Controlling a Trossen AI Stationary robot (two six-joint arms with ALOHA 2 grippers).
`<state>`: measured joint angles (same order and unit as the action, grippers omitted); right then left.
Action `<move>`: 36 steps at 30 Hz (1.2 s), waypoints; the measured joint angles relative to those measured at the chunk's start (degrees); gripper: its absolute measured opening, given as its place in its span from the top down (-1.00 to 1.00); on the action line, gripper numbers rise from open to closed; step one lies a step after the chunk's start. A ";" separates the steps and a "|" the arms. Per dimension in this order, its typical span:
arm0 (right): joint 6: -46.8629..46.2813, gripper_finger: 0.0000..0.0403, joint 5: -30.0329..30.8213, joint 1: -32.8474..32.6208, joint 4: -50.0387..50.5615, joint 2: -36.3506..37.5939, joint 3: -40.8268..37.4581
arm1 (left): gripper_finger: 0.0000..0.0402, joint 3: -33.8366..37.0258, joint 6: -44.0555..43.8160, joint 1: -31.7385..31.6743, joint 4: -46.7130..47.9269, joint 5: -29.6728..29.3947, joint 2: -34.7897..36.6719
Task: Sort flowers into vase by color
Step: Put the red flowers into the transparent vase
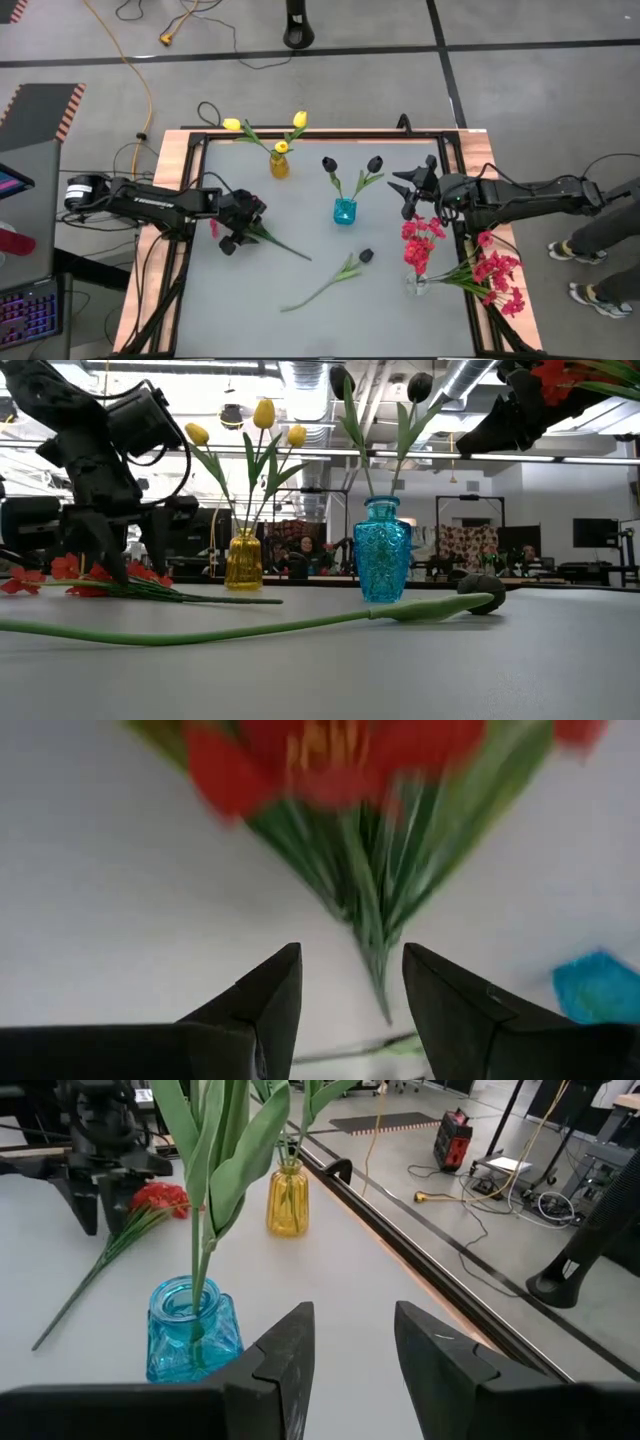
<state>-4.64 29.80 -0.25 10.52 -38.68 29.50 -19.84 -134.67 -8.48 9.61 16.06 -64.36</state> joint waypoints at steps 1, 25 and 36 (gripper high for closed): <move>0.00 0.18 -0.01 0.00 0.00 0.00 0.00 | 0.19 0.00 0.00 -0.49 0.05 -0.01 -0.54; 0.07 0.18 -0.02 0.00 0.20 0.00 0.00 | 0.82 -0.17 17.35 -6.26 1.07 -0.68 -4.91; -0.02 0.18 -0.02 0.02 0.24 0.00 0.00 | 0.98 -0.09 32.88 -1.50 -1.29 -5.03 -4.94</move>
<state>-4.67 29.78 -0.24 10.76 -38.68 29.50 -19.92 -101.79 -9.98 8.32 11.03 -69.30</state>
